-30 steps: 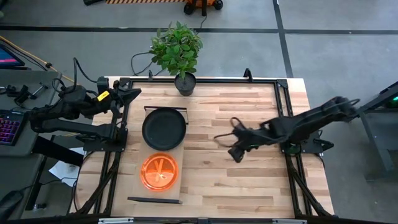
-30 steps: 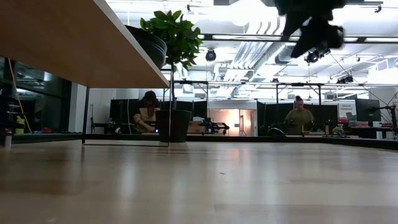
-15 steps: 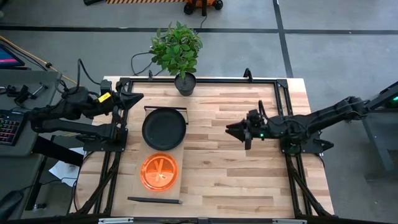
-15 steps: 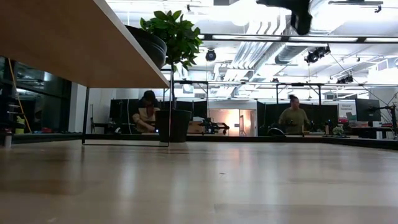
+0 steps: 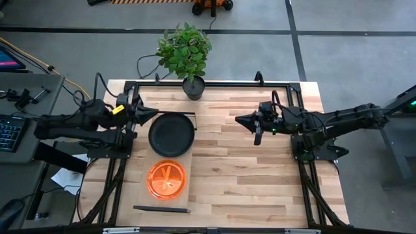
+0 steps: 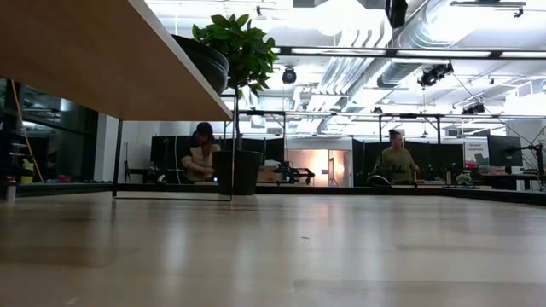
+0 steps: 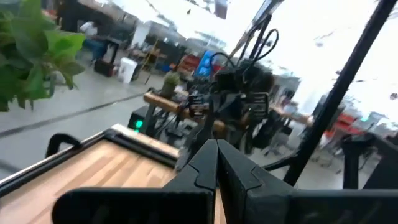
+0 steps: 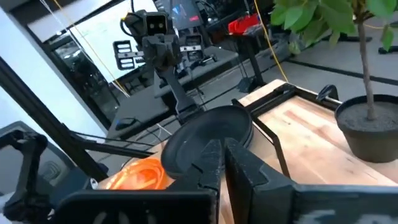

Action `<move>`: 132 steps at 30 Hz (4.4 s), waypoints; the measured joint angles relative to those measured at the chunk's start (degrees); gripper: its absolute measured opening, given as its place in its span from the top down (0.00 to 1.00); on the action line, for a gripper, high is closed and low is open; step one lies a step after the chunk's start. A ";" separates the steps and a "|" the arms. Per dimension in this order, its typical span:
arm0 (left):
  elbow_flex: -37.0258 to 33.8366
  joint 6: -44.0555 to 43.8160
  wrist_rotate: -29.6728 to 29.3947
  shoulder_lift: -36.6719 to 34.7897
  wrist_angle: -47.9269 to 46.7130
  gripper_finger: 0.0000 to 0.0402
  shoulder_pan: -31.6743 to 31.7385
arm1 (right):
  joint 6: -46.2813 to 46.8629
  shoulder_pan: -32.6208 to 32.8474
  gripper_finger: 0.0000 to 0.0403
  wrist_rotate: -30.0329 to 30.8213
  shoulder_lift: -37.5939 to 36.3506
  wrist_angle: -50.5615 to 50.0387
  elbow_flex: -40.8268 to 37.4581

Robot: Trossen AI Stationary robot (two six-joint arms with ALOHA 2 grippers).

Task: Place and stack plates onto a shelf
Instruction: Return to Home Position

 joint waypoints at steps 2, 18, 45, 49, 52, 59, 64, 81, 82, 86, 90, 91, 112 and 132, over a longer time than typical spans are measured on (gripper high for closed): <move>-2.94 -0.12 0.22 -1.21 3.01 1.00 -0.06 | -0.25 -0.29 0.98 -0.24 0.11 -0.04 0.01; -18.57 0.51 0.39 -21.68 3.69 1.00 -0.14 | 2.40 -0.63 1.00 -3.49 0.17 -5.56 0.01; -33.74 -0.79 2.99 -25.60 13.99 1.00 -0.09 | 10.76 -0.37 1.00 -4.95 0.19 -9.18 -0.05; -33.74 3.21 3.23 -25.60 11.83 1.00 -0.08 | 10.60 0.20 1.00 -5.37 0.19 -9.41 -0.05; -33.74 8.79 3.74 -25.64 12.65 1.00 -0.07 | 10.43 0.39 1.00 -5.52 0.19 -9.63 -0.05; -33.74 17.90 4.42 -25.60 12.09 1.00 -0.07 | 10.17 0.42 1.00 -6.51 0.18 -11.23 -0.05; -33.74 15.87 4.39 -25.60 12.08 1.00 -0.07 | 6.36 0.42 1.00 -6.73 0.17 -12.41 -0.05; -33.74 15.54 4.28 -25.60 12.03 1.00 -0.07 | 5.80 1.71 1.00 -7.38 -18.26 -11.46 -15.96; -33.74 15.54 4.27 -25.60 12.03 1.00 -0.07 | 5.67 1.64 1.00 -7.40 -19.86 -8.15 -18.85; -33.74 15.52 4.26 -25.60 12.03 1.00 -0.07 | 5.36 0.55 1.00 -7.47 -24.98 3.81 -28.37; -33.74 15.52 4.17 -25.60 12.03 1.00 -0.07 | 4.57 -1.15 1.00 -7.34 -28.98 10.54 -34.81; -33.74 15.52 4.13 -25.60 12.03 1.00 -0.07 | 3.98 -1.53 1.00 -7.36 -30.03 11.31 -35.91; -33.74 15.50 4.16 -25.60 12.03 1.00 -0.07 | -2.02 -2.85 1.00 -11.80 -56.74 -6.23 -42.37; -33.74 15.50 4.15 -25.49 11.82 1.00 -0.09 | -11.79 -2.32 1.00 -11.84 -56.73 -5.73 -44.16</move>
